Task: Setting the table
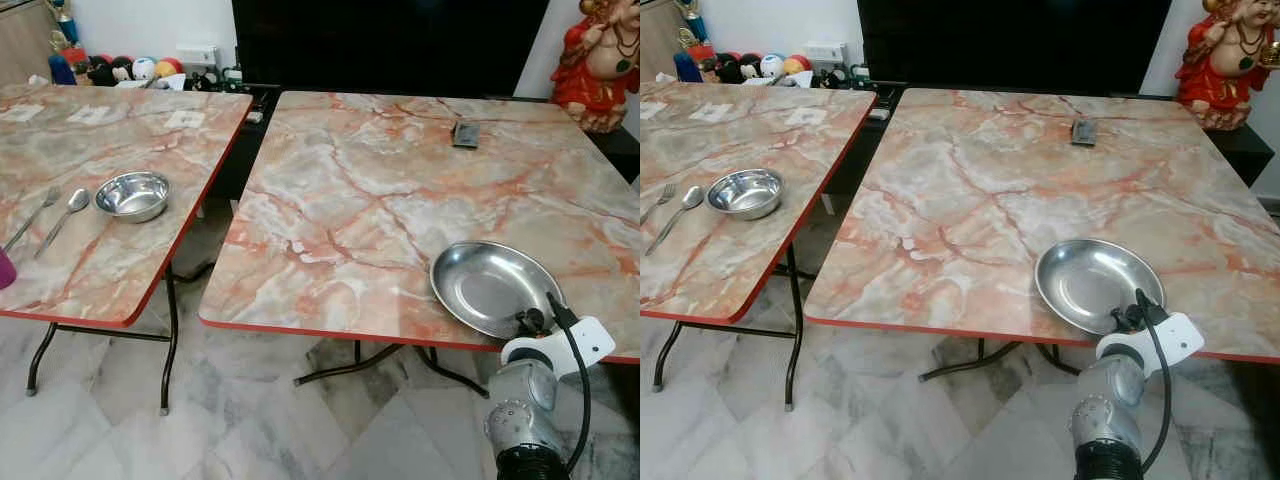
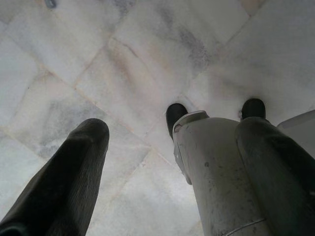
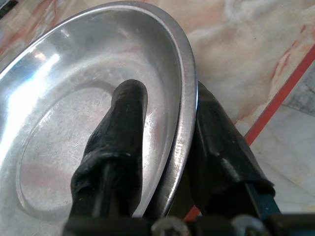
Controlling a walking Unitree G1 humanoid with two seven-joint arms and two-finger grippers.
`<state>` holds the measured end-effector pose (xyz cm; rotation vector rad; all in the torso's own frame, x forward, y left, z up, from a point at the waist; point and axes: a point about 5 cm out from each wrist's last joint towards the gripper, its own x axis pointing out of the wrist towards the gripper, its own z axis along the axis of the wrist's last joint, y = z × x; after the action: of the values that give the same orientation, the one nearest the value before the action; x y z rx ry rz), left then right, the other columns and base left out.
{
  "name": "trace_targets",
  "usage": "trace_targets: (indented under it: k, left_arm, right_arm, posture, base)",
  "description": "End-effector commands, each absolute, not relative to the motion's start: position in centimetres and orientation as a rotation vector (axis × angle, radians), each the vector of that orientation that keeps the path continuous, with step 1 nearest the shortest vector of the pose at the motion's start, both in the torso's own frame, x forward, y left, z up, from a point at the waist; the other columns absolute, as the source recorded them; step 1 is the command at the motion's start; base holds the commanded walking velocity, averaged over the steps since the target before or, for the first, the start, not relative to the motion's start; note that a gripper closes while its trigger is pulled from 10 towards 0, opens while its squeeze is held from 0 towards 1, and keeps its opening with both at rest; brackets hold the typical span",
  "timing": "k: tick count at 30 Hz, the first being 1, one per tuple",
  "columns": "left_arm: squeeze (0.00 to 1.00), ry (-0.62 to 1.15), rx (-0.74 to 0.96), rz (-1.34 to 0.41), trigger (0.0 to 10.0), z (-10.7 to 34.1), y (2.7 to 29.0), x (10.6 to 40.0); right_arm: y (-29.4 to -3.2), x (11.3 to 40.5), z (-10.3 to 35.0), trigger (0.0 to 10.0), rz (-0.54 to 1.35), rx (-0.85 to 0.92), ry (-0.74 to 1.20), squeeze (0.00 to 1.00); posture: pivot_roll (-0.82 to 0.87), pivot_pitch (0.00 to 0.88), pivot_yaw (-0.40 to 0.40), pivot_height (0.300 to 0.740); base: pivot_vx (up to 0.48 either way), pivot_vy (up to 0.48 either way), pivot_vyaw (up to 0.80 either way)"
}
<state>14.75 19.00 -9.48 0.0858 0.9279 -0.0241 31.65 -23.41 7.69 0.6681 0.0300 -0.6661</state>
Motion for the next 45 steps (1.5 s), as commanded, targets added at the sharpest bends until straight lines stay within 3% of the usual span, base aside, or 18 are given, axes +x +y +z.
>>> trace_targets:
  k: [1, 4, 5, 6, 8, 9, 11, 12, 16, 17, 18, 19, 33, 45]
  left_arm:
    - [0.00, 0.992, 0.093, -0.078, 10.0, -10.3, 17.8, 13.0]
    - [0.00, 0.991, 0.093, -0.079, 10.0, -10.3, 17.7, 13.1]
    - [0.00, 0.989, 0.092, -0.080, 10.0, -10.3, 17.6, 13.1]
    - [0.00, 0.989, 0.092, -0.080, 10.0, -10.3, 17.6, 13.1]
    - [0.00, 0.988, 0.091, -0.081, 10.0, -10.3, 17.6, 13.0]
    - [0.00, 0.988, 0.091, -0.081, 10.0, -10.3, 17.6, 12.9]
    - [0.00, 0.988, 0.091, -0.081, 10.0, -10.3, 17.6, 12.9]
    - [0.00, 0.988, 0.090, -0.081, 10.0, -10.3, 17.6, 12.8]
    - [0.00, 0.988, 0.090, -0.081, 10.0, -10.4, 17.6, 12.7]
    - [0.00, 0.989, 0.090, -0.081, 10.0, -10.4, 17.7, 12.6]
    - [0.00, 0.990, 0.089, -0.080, 10.0, -10.4, 17.7, 12.6]
    - [0.00, 0.990, 0.089, -0.081, 10.0, -10.4, 17.7, 12.6]
    - [0.00, 0.993, 0.084, -0.085, 10.0, -10.5, 17.6, 12.1]
    - [0.00, 0.982, 0.090, -0.124, 10.0, -10.7, 15.8, 11.8]
  right_arm:
    - [-23.5, 31.9, 8.0, 10.0, -0.658, 0.665, 0.014, 0.46]
    - [-23.4, 32.0, 8.1, 10.0, -0.652, 0.665, 0.009, 0.46]
    - [-23.4, 32.0, 8.2, 10.0, -0.648, 0.665, 0.005, 0.57]
    - [-23.4, 32.0, 8.2, 10.0, -0.648, 0.665, 0.005, 0.57]
    - [-23.3, 32.0, 8.3, 10.0, -0.644, 0.668, -0.003, 0.67]
    - [-23.3, 32.1, 8.3, 10.0, -0.642, 0.666, -0.004, 0.90]
    - [-23.3, 32.1, 8.3, 10.0, -0.640, 0.665, -0.005, 0.92]
    - [-23.3, 32.0, 8.3, 10.0, -0.639, 0.663, -0.005, 1.00]
    - [-23.4, 32.0, 8.3, 10.0, -0.639, 0.655, -0.007, 1.00]
    - [-23.4, 32.0, 8.3, 10.0, -0.640, 0.650, -0.008, 0.84]
    - [-23.4, 32.0, 8.3, 10.0, -0.641, 0.648, -0.007, 0.23]
    - [-23.4, 32.0, 8.3, 10.0, -0.641, 0.647, -0.006, 0.00]
    - [-23.2, 31.8, 8.1, 10.0, -0.645, 0.620, 0.007, 0.00]
    - [-23.7, 30.8, 9.0, 10.0, -0.681, 0.478, -0.060, 0.00]
  posture:
    - [-0.01, 0.094, -0.021, 0.740]
    - [-0.01, 0.094, -0.021, 0.740]
    - [-0.01, 0.093, -0.022, 0.740]
    - [-0.01, 0.093, -0.022, 0.740]
    - [-0.01, 0.093, -0.022, 0.740]
    - [-0.01, 0.093, -0.022, 0.740]
    - [-0.01, 0.094, -0.022, 0.740]
    - [-0.01, 0.093, -0.023, 0.740]
    - [-0.01, 0.094, -0.024, 0.740]
    - [-0.01, 0.094, -0.024, 0.740]
    - [-0.01, 0.094, -0.024, 0.740]
    - [-0.01, 0.093, -0.024, 0.740]
    - [-0.01, 0.091, -0.028, 0.740]
    - [-0.01, 0.089, -0.032, 0.740]
  base:
    - [0.000, 0.000, 0.00]
    - [0.000, 0.000, 0.00]
    - [0.000, 0.000, 0.00]
    - [0.000, 0.000, 0.00]
    - [0.000, 0.000, 0.00]
    - [0.000, 0.000, 0.00]
    - [0.000, 0.000, 0.00]
    - [0.000, 0.000, 0.00]
    - [0.000, 0.000, 0.00]
    - [0.000, 0.000, 0.00]
    - [0.000, 0.000, 0.00]
    - [0.000, 0.000, 0.00]
    - [0.000, 0.000, 0.00]
    - [0.000, 0.000, 0.00]
